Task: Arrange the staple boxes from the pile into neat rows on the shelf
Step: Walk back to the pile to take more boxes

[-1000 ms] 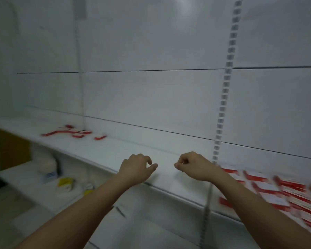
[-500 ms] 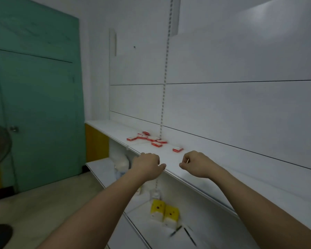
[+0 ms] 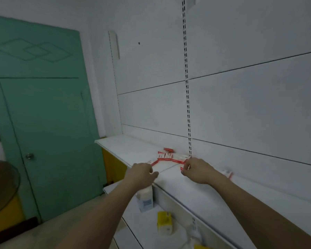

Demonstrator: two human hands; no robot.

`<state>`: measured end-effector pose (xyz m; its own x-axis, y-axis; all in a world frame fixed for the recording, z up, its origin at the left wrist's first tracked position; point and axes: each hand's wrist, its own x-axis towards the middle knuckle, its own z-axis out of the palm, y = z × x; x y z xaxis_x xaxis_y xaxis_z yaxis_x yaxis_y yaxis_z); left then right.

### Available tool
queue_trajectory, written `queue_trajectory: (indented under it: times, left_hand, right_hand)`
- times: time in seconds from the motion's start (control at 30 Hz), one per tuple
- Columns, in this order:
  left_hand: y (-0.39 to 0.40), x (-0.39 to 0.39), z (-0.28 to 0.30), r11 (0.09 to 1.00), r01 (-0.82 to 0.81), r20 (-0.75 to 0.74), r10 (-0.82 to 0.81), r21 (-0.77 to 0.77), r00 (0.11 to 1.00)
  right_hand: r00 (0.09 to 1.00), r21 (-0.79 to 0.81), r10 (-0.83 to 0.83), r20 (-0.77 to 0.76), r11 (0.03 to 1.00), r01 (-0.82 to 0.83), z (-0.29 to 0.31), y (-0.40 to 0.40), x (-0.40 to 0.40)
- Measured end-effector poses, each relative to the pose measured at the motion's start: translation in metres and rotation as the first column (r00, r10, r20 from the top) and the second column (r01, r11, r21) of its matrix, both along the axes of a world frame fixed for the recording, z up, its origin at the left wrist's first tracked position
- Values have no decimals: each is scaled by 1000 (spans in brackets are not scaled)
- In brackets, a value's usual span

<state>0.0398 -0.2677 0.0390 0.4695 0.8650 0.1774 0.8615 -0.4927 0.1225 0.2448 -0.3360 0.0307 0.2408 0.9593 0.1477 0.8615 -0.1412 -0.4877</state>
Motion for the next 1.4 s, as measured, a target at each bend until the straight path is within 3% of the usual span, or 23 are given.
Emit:
queue_trajectory:
  times: [0.27,0.5,0.63,0.8,1.0,1.17,1.27,1.4]
  left_hand:
    - [119,4,-15,996,-35,100,43,-78,994]
    - [234,15,-31,989,45,165,-22,-138,986]
    - [311,44,-48,971,199,244,-162,-134,956]
    - [385,102,-72,890,441,363,-375,-116,853]
    - [438,171,-59,674,716,573,-519,-182,635]
    - [457,185,-58,565,811,777,-438,-154,453]
    - [456,180,-56,446,875,789,-463,-186,404]
    - [430,175,-41,210,938,770,-536,-274,345]
  right_hand:
    - [999,-8,-28,-25,1000,27,-10,115,22]
    - [997,12,-62,44,998,62,-22,205,29]
    - [984,115,-148,98,984,137,-36,256,38]
    - [959,159,-265,102,956,247,-57,312,50]
    - [928,174,-368,61,919,353,-65,343,46]
    - [838,236,-490,-242,808,540,-54,327,47]
    - [778,196,-451,-437,797,572,-48,310,44]
    - [735,206,-439,-517,770,604,-45,292,36]
